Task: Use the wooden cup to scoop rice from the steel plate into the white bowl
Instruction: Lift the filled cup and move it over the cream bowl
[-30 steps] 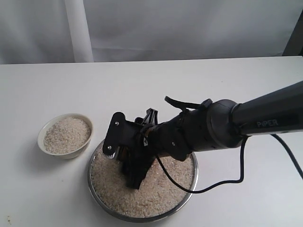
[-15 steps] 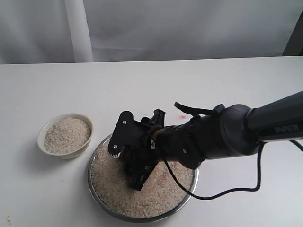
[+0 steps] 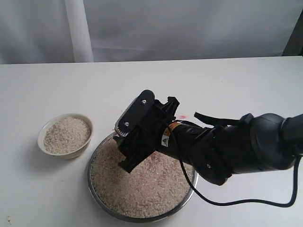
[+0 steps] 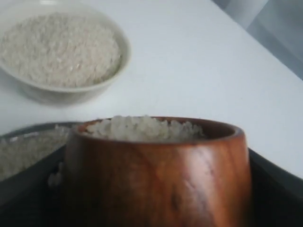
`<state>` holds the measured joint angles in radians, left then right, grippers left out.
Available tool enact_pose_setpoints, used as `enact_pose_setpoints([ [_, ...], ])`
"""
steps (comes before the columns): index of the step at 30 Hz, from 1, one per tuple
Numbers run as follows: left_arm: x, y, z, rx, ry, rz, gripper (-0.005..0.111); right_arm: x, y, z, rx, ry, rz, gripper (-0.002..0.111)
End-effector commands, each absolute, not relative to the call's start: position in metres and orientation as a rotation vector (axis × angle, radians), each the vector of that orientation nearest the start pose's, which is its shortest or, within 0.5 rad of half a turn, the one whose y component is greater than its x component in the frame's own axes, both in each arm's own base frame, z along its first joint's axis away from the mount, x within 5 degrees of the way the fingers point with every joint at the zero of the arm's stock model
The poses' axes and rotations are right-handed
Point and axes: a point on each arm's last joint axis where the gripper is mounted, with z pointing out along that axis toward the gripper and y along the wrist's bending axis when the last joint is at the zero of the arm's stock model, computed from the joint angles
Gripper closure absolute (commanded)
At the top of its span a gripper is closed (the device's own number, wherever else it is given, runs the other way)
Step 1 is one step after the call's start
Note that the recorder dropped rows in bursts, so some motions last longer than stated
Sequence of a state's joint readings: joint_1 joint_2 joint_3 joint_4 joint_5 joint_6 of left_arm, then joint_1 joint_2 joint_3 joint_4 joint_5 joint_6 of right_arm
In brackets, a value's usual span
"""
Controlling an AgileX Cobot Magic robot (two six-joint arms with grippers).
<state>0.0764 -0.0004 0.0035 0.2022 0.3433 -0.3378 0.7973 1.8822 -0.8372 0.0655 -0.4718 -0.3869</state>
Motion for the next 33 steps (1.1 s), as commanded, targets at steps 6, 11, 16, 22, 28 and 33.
enact_pose_setpoints([
  [6, 0.053, 0.010, 0.183, -0.248, 1.797, -0.001, 0.107, 0.257, 0.263, 0.162, -0.974, 1.610, 0.389, 0.108],
  [11, 0.053, 0.010, 0.183, -0.248, 1.797, -0.001, 0.107, 0.255, 0.264, 0.162, -1.014, 1.586, 0.386, 0.108],
  [16, 0.053, 0.010, 0.183, -0.248, 1.797, -0.001, 0.107, 0.268, 0.275, 0.173, -1.106, 1.622, 0.312, 0.108],
  [22, 0.053, 0.010, 0.183, -0.248, 1.797, -0.001, 0.107, 0.287, 0.303, 0.213, -1.242, 1.588, 0.220, 0.108],
  [28, 0.053, 0.010, 0.183, -0.248, 1.797, -0.001, 0.107, 0.303, 0.333, 0.247, -1.288, 1.505, 0.175, 0.108],
  [33, 0.053, 0.010, 0.183, -0.248, 1.797, -0.001, 0.107, 0.311, 0.359, 0.242, -1.422, 1.436, 0.088, 0.108],
])
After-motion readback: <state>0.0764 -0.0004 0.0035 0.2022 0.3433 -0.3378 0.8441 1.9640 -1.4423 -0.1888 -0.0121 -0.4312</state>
